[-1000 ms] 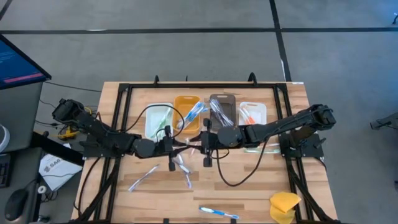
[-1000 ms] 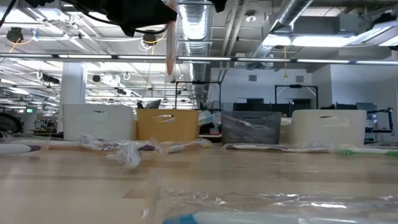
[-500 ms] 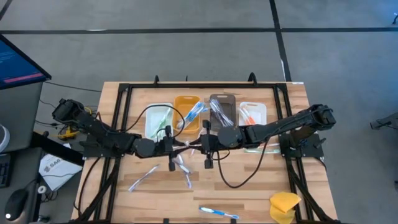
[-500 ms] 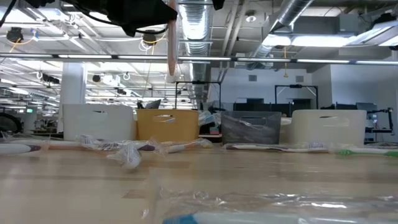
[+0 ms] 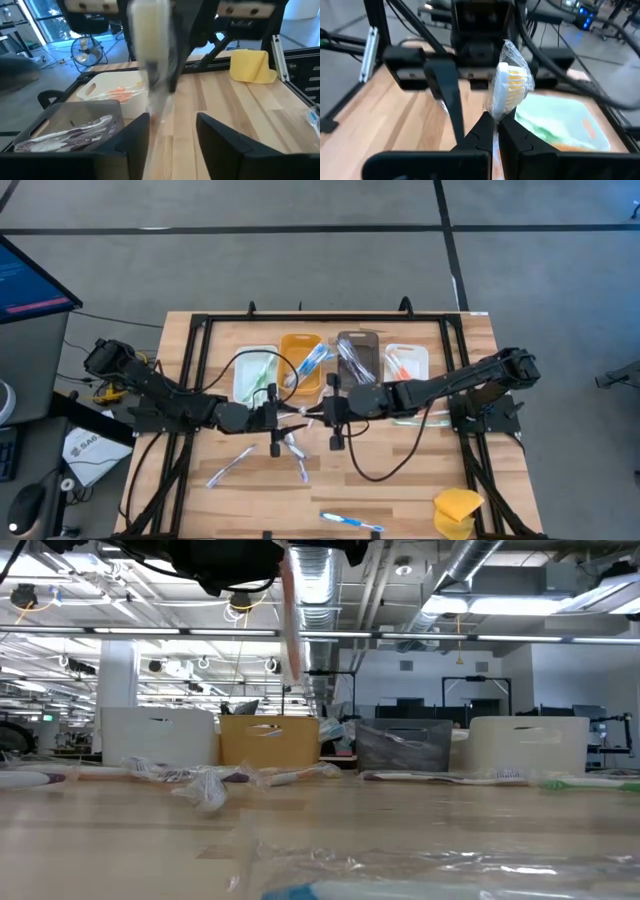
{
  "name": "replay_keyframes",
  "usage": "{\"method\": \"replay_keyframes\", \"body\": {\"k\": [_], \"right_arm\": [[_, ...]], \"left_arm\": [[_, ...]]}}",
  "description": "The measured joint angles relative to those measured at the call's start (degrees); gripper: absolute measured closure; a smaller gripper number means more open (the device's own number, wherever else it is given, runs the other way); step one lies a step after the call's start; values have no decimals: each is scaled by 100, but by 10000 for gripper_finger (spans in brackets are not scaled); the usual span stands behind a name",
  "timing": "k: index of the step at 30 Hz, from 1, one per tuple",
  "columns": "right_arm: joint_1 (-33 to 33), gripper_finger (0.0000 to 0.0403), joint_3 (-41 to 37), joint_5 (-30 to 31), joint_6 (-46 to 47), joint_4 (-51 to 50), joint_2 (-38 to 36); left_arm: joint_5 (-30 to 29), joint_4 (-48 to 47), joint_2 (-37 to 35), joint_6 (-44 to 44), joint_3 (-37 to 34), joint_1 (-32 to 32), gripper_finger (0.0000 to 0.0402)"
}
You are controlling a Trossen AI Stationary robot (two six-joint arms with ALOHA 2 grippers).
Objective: Pick & Place Toothbrushes
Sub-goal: Put the orange toothbrush into the right white bin
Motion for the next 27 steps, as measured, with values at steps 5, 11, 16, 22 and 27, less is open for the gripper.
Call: {"method": "replay_keyframes", "body": {"k": [5, 11, 16, 22, 27], "right_arm": [[-6, 401, 0, 11, 247, -445, 0], [27, 402, 0, 9, 599, -1033, 0], [95, 402, 0, 7, 888, -1497, 0], [127, 403, 0, 9, 1247, -1994, -52], [127, 403, 23, 9, 1546, -2468, -131]], "left_arm": [[31, 7, 0, -2, 0, -2, 214], [-7, 4, 2, -2, 0, -4, 196], [-13, 0, 2, -3, 0, -15, 191], [-15, -2, 2, -243, 0, -15, 191], [-22, -10, 2, -260, 0, -14, 192]]}}
